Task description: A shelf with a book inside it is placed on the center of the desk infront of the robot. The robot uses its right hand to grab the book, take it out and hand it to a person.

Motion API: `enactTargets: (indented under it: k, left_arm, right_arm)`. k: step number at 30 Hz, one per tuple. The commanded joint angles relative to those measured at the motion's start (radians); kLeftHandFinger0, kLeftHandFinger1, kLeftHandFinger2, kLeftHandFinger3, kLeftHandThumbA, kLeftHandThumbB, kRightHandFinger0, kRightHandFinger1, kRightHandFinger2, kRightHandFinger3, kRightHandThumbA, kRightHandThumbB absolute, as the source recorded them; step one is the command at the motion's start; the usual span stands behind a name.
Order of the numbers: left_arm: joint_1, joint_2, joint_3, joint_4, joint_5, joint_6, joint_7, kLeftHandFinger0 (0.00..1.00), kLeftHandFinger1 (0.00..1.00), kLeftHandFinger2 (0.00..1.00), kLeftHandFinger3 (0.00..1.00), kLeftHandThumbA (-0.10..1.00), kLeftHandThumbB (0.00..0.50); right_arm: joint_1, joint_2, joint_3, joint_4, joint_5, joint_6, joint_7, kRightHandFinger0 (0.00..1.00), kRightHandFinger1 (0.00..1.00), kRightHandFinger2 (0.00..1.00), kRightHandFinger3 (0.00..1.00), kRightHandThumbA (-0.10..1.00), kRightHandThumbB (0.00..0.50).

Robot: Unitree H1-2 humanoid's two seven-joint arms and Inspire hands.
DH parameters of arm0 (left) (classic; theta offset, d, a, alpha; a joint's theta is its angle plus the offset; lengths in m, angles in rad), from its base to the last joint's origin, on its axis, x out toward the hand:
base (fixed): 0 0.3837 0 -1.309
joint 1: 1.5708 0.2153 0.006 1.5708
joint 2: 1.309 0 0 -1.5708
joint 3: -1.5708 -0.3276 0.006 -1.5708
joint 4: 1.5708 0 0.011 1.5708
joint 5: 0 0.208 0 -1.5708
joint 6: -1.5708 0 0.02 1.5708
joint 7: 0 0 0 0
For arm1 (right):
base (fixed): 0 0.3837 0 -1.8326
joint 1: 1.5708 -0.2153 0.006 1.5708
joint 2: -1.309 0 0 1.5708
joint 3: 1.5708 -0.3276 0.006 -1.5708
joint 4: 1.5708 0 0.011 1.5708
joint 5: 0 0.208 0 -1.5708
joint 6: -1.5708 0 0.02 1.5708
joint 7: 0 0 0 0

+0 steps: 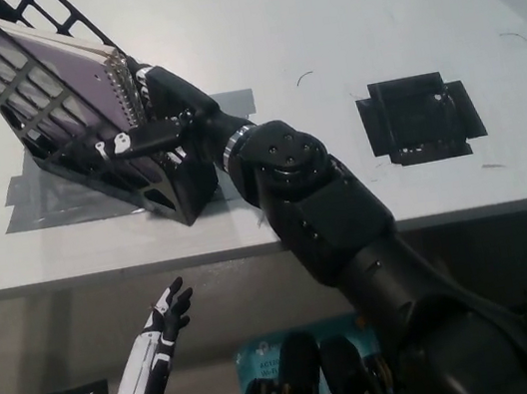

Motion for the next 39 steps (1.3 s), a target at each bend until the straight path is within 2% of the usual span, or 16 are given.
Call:
enactTargets:
  k: [1, 8, 11, 15, 20, 25, 35, 36, 37, 38, 39]
  left_arm:
    - [-0.01, 0.016, 0.002, -0.037, 0.004, -0.005, -0.018, 1.0, 1.0, 1.0, 1.0, 1.0, 0.249]
    - [-0.017, 0.02, 0.003, -0.032, 0.002, -0.01, -0.022, 1.0, 1.0, 1.0, 1.0, 1.0, 0.248]
    - [-0.019, 0.021, 0.002, -0.027, 0.009, -0.017, -0.019, 1.0, 1.0, 1.0, 1.0, 1.0, 0.252]
    - [-0.022, 0.019, 0.001, -0.029, 0.011, -0.013, -0.02, 1.0, 1.0, 1.0, 1.0, 1.0, 0.248]
    - [-0.021, 0.019, 0.002, -0.026, 0.015, -0.025, -0.02, 1.0, 1.0, 1.0, 1.0, 1.0, 0.242]
    - [-0.022, 0.019, 0.003, -0.032, 0.017, -0.014, -0.021, 1.0, 1.0, 1.0, 1.0, 1.0, 0.255]
    - [-0.025, 0.016, 0.007, -0.033, 0.013, -0.011, -0.023, 1.0, 1.0, 1.0, 1.0, 1.0, 0.259]
    - [-0.025, 0.017, 0.007, -0.033, 0.011, -0.012, -0.025, 1.0, 1.0, 1.0, 1.0, 1.0, 0.254]
    - [-0.025, 0.018, 0.006, -0.034, 0.01, -0.013, -0.026, 1.0, 1.0, 1.0, 1.0, 1.0, 0.253]
    - [-0.025, 0.018, 0.006, -0.036, 0.011, -0.012, -0.027, 1.0, 1.0, 1.0, 1.0, 1.0, 0.254]
    - [-0.025, 0.017, 0.006, -0.034, 0.01, -0.013, -0.027, 1.0, 1.0, 1.0, 1.0, 1.0, 0.253]
  right_arm:
    - [-0.084, 0.022, -0.023, 0.032, 0.011, -0.074, -0.001, 1.0, 1.0, 1.0, 1.0, 1.0, 0.422]
    - [-0.096, 0.027, -0.04, 0.076, 0.014, -0.095, -0.001, 1.0, 1.0, 1.0, 1.0, 1.0, 0.413]
    - [-0.104, 0.028, -0.046, 0.094, 0.015, -0.103, 0.006, 1.0, 1.0, 1.0, 1.0, 1.0, 0.433]
    - [-0.117, 0.026, -0.047, 0.114, 0.007, -0.118, 0.003, 1.0, 1.0, 1.0, 1.0, 1.0, 0.409]
    - [-0.127, 0.031, -0.052, 0.138, 0.01, -0.152, 0.005, 1.0, 1.0, 1.0, 1.0, 1.0, 0.41]
    - [-0.137, 0.036, -0.061, 0.132, 0.021, -0.146, 0.01, 1.0, 1.0, 1.0, 1.0, 1.0, 0.36]
    - [-0.141, 0.037, -0.041, 0.111, -0.026, -0.115, -0.049, 1.0, 1.0, 1.0, 1.0, 1.0, 0.348]
    - [-0.141, 0.038, -0.039, 0.106, -0.032, -0.115, -0.06, 1.0, 1.0, 1.0, 1.0, 1.0, 0.338]
    - [-0.141, 0.038, -0.033, 0.097, -0.046, -0.108, -0.084, 1.0, 1.0, 1.0, 1.0, 1.0, 0.305]
    - [-0.142, 0.038, -0.028, 0.091, -0.057, -0.098, -0.102, 0.91, 0.98, 1.0, 1.0, 1.0, 0.299]
    - [-0.147, 0.035, -0.016, 0.093, -0.076, -0.085, -0.117, 0.68, 0.74, 0.79, 0.94, 1.0, 0.154]
